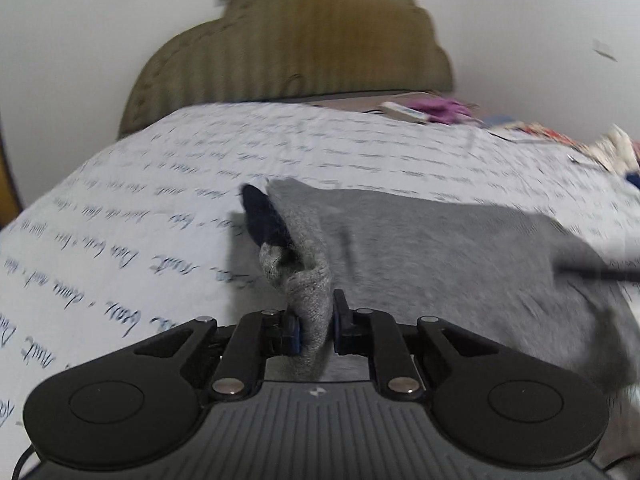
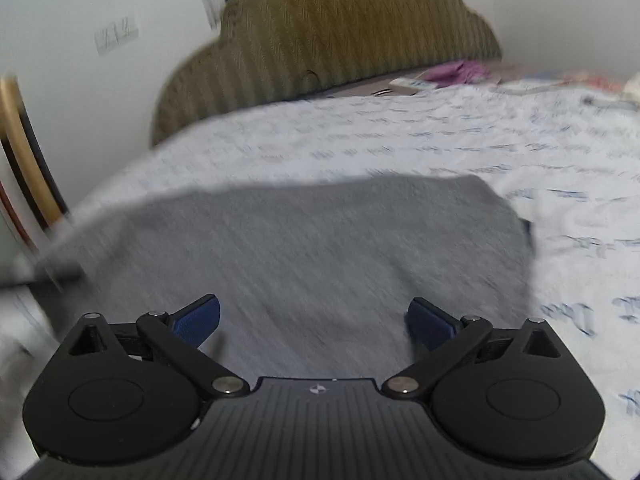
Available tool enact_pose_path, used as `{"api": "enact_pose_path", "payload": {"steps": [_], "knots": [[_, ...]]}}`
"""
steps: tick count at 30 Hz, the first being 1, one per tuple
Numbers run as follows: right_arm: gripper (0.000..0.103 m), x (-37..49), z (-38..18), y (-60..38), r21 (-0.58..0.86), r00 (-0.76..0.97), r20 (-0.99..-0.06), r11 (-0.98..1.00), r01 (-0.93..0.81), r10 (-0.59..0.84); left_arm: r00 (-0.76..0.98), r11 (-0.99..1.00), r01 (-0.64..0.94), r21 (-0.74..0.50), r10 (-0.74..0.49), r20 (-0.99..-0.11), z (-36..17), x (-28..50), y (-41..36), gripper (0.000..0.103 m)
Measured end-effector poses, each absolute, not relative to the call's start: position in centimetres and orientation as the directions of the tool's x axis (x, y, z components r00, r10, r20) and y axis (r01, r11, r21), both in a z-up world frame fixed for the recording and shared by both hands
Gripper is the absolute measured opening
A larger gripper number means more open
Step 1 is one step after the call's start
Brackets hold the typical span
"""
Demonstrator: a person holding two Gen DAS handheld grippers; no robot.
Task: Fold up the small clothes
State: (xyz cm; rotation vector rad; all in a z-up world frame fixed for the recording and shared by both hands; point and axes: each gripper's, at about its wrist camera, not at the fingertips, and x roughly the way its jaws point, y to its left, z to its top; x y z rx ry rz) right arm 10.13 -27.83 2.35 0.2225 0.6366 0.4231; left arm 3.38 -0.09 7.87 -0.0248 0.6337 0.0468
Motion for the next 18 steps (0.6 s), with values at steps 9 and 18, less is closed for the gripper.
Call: {"api": "enact_pose_path", "payload": {"steps": [9, 18], "knots": [[0.1, 21.6, 7.1, -15.4, 0.568, 0.336, -0.622, 0.703, -0.429, 0.707, 0.809, 0.999, 0.011, 0.044, 0.017, -0.587, 6.4, 4.1, -1.4, 0.013], [0.085, 25.1, 6.0, -1.2, 0.257, 0.268, -0.832, 0.766, -0.589, 0.486, 0.813, 0.998, 0.043, 0.041, -0.011, -0.583, 5.8, 3.8, -1.6, 0.014]]}}
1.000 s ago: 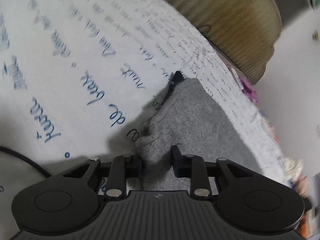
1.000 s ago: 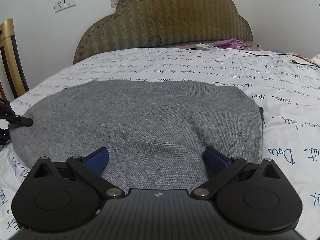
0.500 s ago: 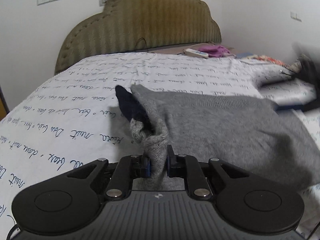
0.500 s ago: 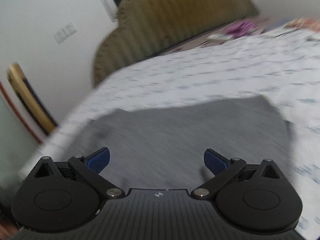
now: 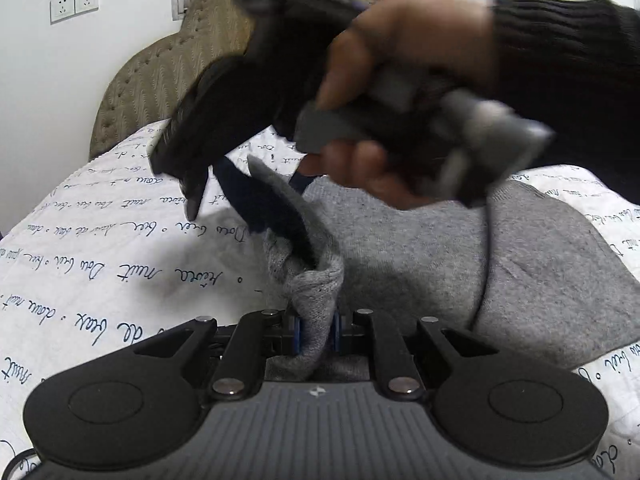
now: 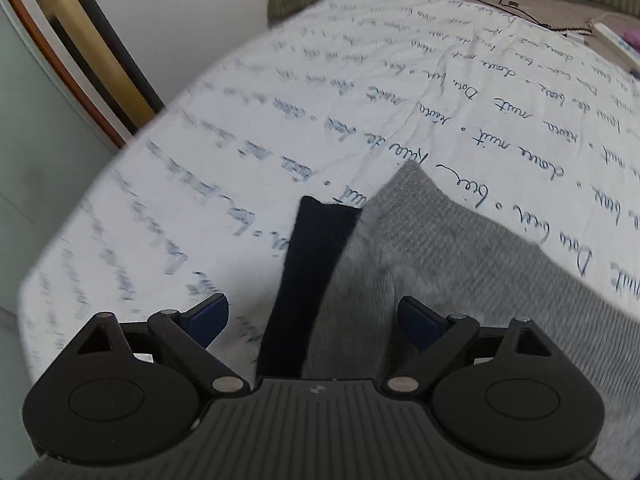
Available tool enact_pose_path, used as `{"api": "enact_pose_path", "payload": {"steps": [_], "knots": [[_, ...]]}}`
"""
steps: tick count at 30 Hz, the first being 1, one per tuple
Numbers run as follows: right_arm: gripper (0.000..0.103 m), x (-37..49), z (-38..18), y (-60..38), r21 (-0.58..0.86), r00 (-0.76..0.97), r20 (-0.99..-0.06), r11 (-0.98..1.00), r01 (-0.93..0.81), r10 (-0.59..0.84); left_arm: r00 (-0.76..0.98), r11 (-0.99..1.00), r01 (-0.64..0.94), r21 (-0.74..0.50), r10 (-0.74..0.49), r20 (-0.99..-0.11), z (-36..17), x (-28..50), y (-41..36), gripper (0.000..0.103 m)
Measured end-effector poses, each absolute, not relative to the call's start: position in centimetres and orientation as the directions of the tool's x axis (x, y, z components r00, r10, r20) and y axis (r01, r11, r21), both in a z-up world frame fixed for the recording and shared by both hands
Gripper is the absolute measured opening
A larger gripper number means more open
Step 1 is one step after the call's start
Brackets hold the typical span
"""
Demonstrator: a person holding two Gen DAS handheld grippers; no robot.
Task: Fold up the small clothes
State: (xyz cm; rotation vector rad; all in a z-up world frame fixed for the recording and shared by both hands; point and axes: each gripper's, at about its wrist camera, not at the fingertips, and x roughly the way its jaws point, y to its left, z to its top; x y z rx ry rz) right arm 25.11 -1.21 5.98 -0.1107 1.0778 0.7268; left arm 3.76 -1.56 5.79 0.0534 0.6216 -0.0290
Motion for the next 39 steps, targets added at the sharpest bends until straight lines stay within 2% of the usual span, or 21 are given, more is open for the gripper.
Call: {"api": "enact_pose_path", "payload": {"steps": [1, 2, 3, 6, 12, 19, 24, 27, 31, 33, 36, 37, 38, 39], "knots": [[0.077, 25.5, 5.7, -0.7, 0.237, 0.266, -0.845, 0.771, -0.591, 0.463, 0.813, 0.998, 0.043, 0.043, -0.01, -0.581, 5.7, 3.8, -1.5, 0.014], [0.056, 25.7, 5.3, -0.5, 0.217, 0.267, -0.857, 0.779, -0.588, 0.441, 0.814, 0.998, 0.042, 0.045, -0.008, -0.58, 5.7, 3.9, -1.4, 0.014], [0.038, 26.0, 4.9, -0.5, 0.2, 0.268, -0.869, 0.79, -0.579, 0.416, 0.815, 0.998, 0.041, 0.044, -0.009, -0.58, 5.7, 3.9, -1.3, 0.014], [0.019, 26.3, 4.2, -2.1, 0.213, 0.274, -0.862, 0.795, -0.568, 0.427, 0.813, 0.998, 0.048, 0.033, -0.02, -0.583, 6.0, 4.0, -1.1, 0.014], [0.015, 27.0, 5.9, -9.3, 0.418, 0.269, -0.757, 0.758, -0.5, 0.595, 0.827, 0.99, 0.139, 0.028, -0.101, -0.554, 7.8, 4.2, -3.5, 0.014], [0.015, 25.4, 7.9, -22.6, 0.536, 0.369, -0.633, 0.729, -0.427, 0.681, 0.796, 0.929, 0.367, 0.048, -0.287, -0.533, 9.2, 4.0, -11.0, 0.014], [0.016, 22.8, 4.8, -33.3, 0.583, 0.436, -0.622, 0.757, -0.296, 0.65, 0.709, 0.854, 0.515, 0.07, -0.379, -0.595, 6.9, 3.3, -16.5, 0.014], [0.016, 21.7, 0.9, -37.4, 0.64, 0.431, -0.62, 0.74, -0.207, 0.656, 0.676, 0.826, 0.551, 0.12, -0.357, -0.644, 4.8, 3.1, -18.8, 0.014], [0.033, 21.2, -1.2, -39.4, 0.752, 0.454, -0.518, 0.639, -0.16, 0.724, 0.68, 0.824, 0.546, 0.152, -0.33, -0.655, 4.6, 3.7, -19.3, 0.014], [0.047, 21.4, -0.8, -39.5, 0.759, 0.47, -0.493, 0.626, -0.178, 0.732, 0.683, 0.826, 0.541, 0.162, -0.318, -0.657, 4.8, 3.3, -20.9, 0.014], [0.045, 22.8, -0.3, -39.7, 0.754, 0.48, -0.496, 0.633, -0.176, 0.724, 0.69, 0.821, 0.54, 0.182, -0.308, -0.655, 4.8, 3.3, -21.8, 0.014], [0.04, 23.5, -0.3, -39.7, 0.752, 0.481, -0.501, 0.637, -0.17, 0.719, 0.69, 0.82, 0.541, 0.187, -0.306, -0.655, 4.7, 3.3, -22.3, 0.014], [0.016, 24.0, -0.3, -39.6, 0.745, 0.472, -0.513, 0.645, -0.17, 0.717, 0.693, 0.82, 0.54, 0.19, -0.304, -0.654, 4.5, 2.8, -22.7, 0.014], [0.014, 24.6, -0.4, -39.3, 0.735, 0.45, -0.527, 0.653, -0.183, 0.72, 0.695, 0.82, 0.54, 0.192, -0.306, -0.651, 4.6, 2.8, -22.9, 0.014]]}}
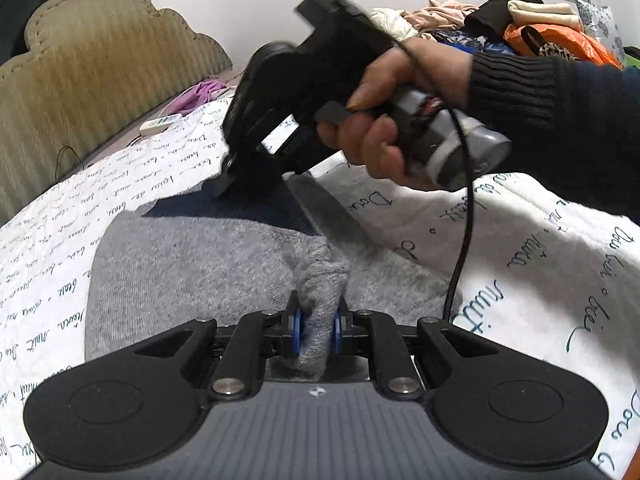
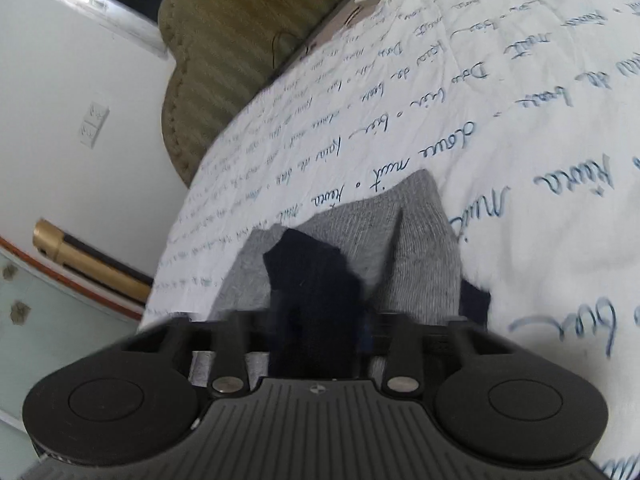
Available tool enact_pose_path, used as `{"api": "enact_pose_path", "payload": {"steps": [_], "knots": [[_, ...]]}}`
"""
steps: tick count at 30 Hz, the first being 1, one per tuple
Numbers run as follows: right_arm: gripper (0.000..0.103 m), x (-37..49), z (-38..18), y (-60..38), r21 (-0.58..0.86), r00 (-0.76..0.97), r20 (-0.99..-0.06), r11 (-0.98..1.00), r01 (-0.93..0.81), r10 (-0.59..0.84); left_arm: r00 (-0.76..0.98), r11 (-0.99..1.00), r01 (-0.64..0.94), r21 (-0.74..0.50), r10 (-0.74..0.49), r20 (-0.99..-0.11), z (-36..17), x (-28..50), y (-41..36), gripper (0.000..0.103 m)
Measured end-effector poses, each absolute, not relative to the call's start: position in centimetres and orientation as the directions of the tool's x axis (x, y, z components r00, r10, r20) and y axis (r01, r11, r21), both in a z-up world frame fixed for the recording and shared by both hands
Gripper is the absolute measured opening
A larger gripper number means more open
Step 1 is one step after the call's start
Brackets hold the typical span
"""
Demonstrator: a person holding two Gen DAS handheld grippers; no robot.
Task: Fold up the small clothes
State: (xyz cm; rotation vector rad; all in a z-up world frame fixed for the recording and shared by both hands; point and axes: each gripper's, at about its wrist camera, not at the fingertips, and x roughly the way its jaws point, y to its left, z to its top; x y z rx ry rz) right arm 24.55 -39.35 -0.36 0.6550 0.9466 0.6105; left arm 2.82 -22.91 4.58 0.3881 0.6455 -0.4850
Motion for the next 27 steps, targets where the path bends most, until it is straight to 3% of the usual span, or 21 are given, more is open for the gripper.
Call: {"api": "enact_pose_path", "payload": {"steps": [7, 10, 11, 12, 14, 15, 16, 17, 21, 24, 27], "knots": [[0.014, 25.3, 3.0, -40.9, 0.662, 0.501, -0.521, 0.698, -0.274, 0.691, 0.681, 0.799, 0.578, 0.165, -0.361, -0.637, 5.2, 3.5, -25.5, 0.014], [0.014, 26.3, 0.9, -41.6, 0.64, 0.473, -0.585, 0.733, -0.23, 0.659, 0.661, 0.8, 0.576, 0.169, -0.334, -0.672, 3.1, 4.5, -26.1, 0.015], [0.015, 26.4, -0.3, -41.9, 0.633, 0.459, -0.608, 0.745, -0.212, 0.647, 0.668, 0.8, 0.576, 0.166, -0.345, -0.659, 3.1, 4.3, -26.0, 0.015], [0.023, 26.4, -1.3, -42.2, 0.643, 0.459, -0.611, 0.743, -0.186, 0.645, 0.67, 0.8, 0.581, 0.152, -0.364, -0.647, 3.5, 4.1, -25.7, 0.019], [0.035, 25.7, -2.1, -43.2, 0.709, 0.489, -0.558, 0.691, -0.138, 0.67, 0.646, 0.776, 0.621, 0.106, -0.431, -0.63, 4.5, 3.5, -24.6, 0.04], [0.046, 25.1, -1.9, -43.8, 0.738, 0.508, -0.53, 0.664, -0.117, 0.679, 0.632, 0.758, 0.646, 0.092, -0.463, -0.621, 5.0, 3.0, -23.9, 0.067], [0.051, 24.4, -1.5, -44.5, 0.762, 0.534, -0.496, 0.638, -0.111, 0.685, 0.637, 0.751, 0.654, 0.091, -0.482, -0.601, 5.6, 2.4, -22.9, 0.083], [0.055, 23.4, -1.0, -45.2, 0.784, 0.565, -0.457, 0.611, -0.11, 0.687, 0.661, 0.754, 0.649, 0.095, -0.498, -0.561, 6.3, 1.6, -21.6, 0.083], [0.054, 18.0, 1.2, -47.4, 0.818, 0.608, -0.356, 0.551, -0.165, 0.71, 0.75, 0.77, 0.611, 0.185, -0.488, -0.447, 7.2, -1.4, -16.9, 0.083], [0.054, 13.0, 1.9, -47.2, 0.788, 0.608, -0.377, 0.587, -0.186, 0.698, 0.782, 0.748, 0.579, 0.325, -0.395, -0.482, 5.6, -2.6, -15.2, 0.083], [0.054, 8.6, 1.8, -46.1, 0.737, 0.571, -0.446, 0.645, -0.203, 0.689, 0.761, 0.761, 0.57, 0.309, -0.348, -0.547, 4.3, -2.4, -13.8, 0.083]]}}
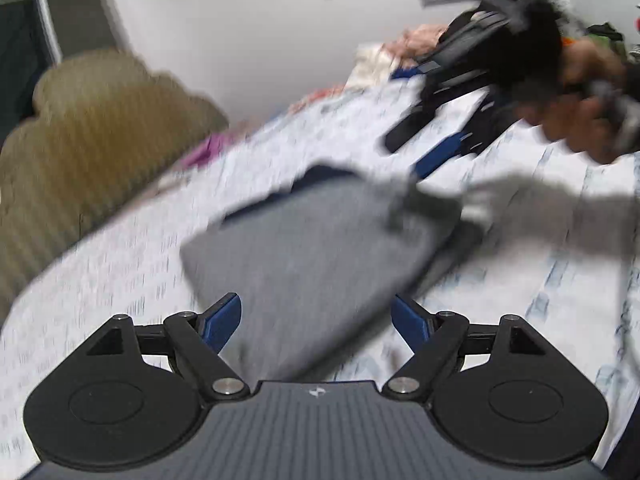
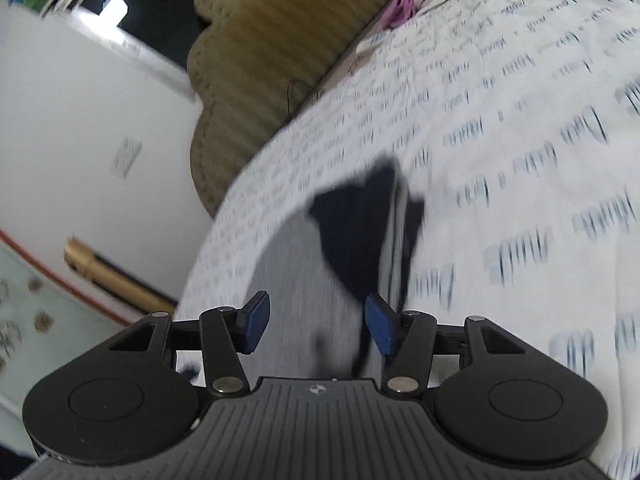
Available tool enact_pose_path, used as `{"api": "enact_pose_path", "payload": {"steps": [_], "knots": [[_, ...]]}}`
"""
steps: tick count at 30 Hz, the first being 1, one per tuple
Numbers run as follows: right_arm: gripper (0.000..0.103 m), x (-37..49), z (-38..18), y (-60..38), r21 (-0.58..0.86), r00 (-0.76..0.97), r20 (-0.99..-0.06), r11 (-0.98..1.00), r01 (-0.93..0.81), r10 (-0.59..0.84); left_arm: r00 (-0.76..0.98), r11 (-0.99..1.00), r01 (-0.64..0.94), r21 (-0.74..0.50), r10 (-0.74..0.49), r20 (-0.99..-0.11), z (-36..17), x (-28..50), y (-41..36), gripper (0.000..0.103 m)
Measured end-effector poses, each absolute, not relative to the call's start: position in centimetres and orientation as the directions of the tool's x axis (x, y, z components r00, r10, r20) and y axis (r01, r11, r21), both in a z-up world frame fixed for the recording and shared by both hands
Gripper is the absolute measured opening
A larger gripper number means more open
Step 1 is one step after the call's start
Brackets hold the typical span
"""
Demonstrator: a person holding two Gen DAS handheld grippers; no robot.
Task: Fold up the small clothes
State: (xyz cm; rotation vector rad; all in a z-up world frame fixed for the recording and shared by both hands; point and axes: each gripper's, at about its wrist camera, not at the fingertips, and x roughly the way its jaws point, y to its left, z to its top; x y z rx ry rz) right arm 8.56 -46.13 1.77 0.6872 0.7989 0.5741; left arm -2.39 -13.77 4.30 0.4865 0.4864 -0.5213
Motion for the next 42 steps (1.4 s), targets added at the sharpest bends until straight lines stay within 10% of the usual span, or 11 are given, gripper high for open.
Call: {"api": "enact_pose_path", "payload": {"steps": [8, 11, 13, 16, 23, 26, 33, 42], "knots": [[0.047, 6.4, 1.9, -43.6, 0.657, 0.544, -0.528, 0.719, -0.225, 0.652, 0.75, 0.835, 0.5, 0.23, -0.284, -0.598, 3.3, -0.4, -12.6, 0.068], [0.044, 6.3, 2.0, -42.5, 0.621, 0.523, -0.555, 0.74, -0.257, 0.647, 0.755, 0.854, 0.477, 0.208, -0.277, -0.594, 3.5, 0.1, -12.4, 0.047], [0.024, 7.1, 1.4, -41.9, 0.594, 0.501, -0.6, 0.767, -0.244, 0.624, 0.769, 0.861, 0.463, 0.213, -0.27, -0.579, 3.4, 0.8, -12.4, 0.019], [0.009, 6.9, 1.2, -42.0, 0.617, 0.472, -0.603, 0.751, -0.235, 0.644, 0.764, 0.905, 0.395, 0.156, -0.229, -0.603, 3.8, 2.0, -11.0, 0.009], [0.005, 5.4, -1.3, -44.3, 0.651, 0.474, -0.612, 0.744, -0.152, 0.633, 0.737, 0.899, 0.409, 0.159, -0.222, -0.638, 3.0, 1.6, -10.6, 0.011], [0.021, 4.9, -1.1, -44.4, 0.676, 0.504, -0.571, 0.719, -0.16, 0.648, 0.703, 0.873, 0.473, 0.121, -0.291, -0.649, 3.8, 1.0, -10.0, 0.028], [0.067, 6.6, 2.1, -48.9, 0.781, 0.634, -0.395, 0.607, -0.148, 0.664, 0.614, 0.841, 0.442, -0.31, -0.536, -0.579, 8.2, 3.6, -3.2, 0.066], [0.068, 19.9, -0.8, -46.3, 0.754, 0.571, -0.507, 0.653, -0.07, 0.646, 0.49, 0.699, 0.037, -0.714, -0.635, -0.597, 0.8, 19.2, -3.1, 0.066]]}}
